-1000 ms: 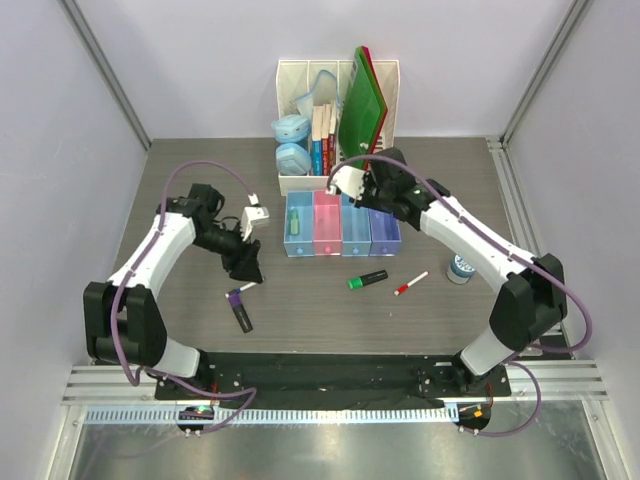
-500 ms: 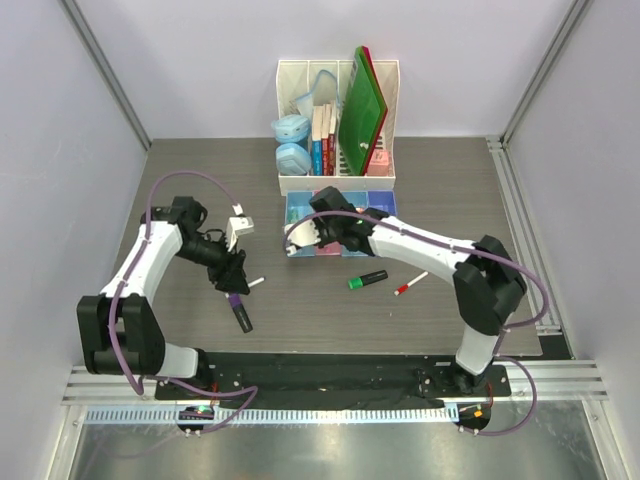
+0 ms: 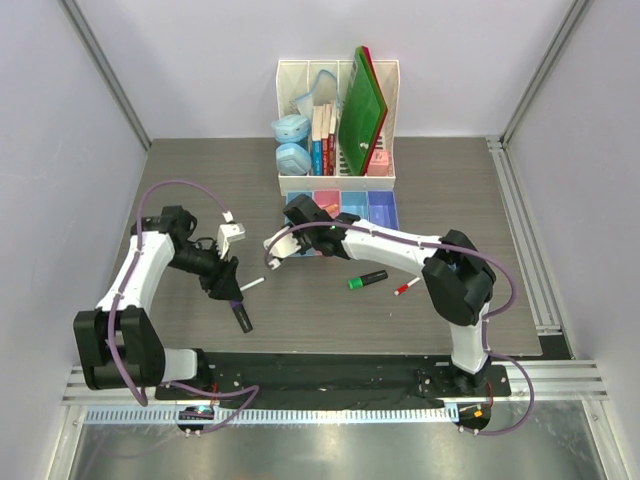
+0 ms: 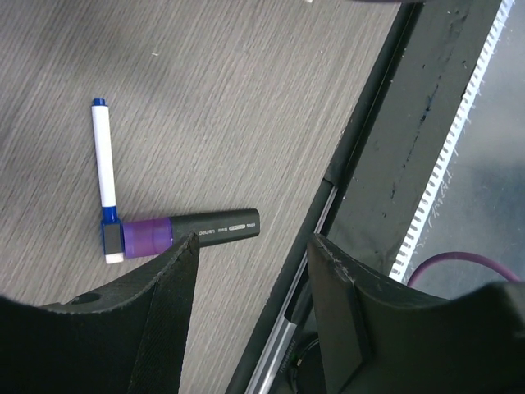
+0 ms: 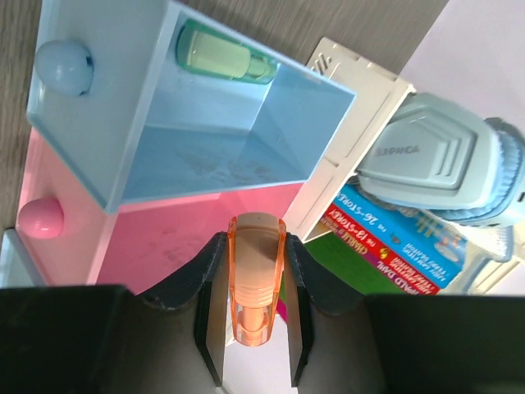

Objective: Sort the stationery into containers
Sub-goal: Place the pen in the storage box.

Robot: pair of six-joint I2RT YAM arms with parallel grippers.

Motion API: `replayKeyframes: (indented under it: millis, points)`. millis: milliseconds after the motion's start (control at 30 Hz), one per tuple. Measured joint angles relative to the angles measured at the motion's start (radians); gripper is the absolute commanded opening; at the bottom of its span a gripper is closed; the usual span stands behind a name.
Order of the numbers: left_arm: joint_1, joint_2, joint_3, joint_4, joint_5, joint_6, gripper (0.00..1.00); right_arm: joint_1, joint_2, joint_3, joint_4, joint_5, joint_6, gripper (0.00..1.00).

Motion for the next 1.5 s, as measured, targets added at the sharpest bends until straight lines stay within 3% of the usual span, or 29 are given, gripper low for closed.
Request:
replayKeyframes:
  millis: [533,733,933,1133,1500]
  points:
    - [0.018,-0.037,0.000,-0.002,-0.007,-0.013,0.56,0.051,0.069,0.018,0.060,-0.001,-0.040,0.05]
    - [0.031,-0.056,0.000,-0.003,-0.006,-0.013,0.57,0.053,0.082,0.018,0.077,-0.002,-0.040,0.22]
    - [0.038,-0.061,-0.006,-0.003,-0.006,-0.012,0.57,0.053,0.085,0.018,0.091,-0.002,-0.040,0.45]
    - [0.051,-0.067,-0.018,-0.003,-0.006,-0.008,0.57,0.053,0.100,0.018,0.098,-0.001,-0.040,0.52]
    - [0.074,-0.066,-0.018,-0.006,0.003,0.002,0.57,0.053,0.104,0.024,0.143,0.026,-0.027,0.56]
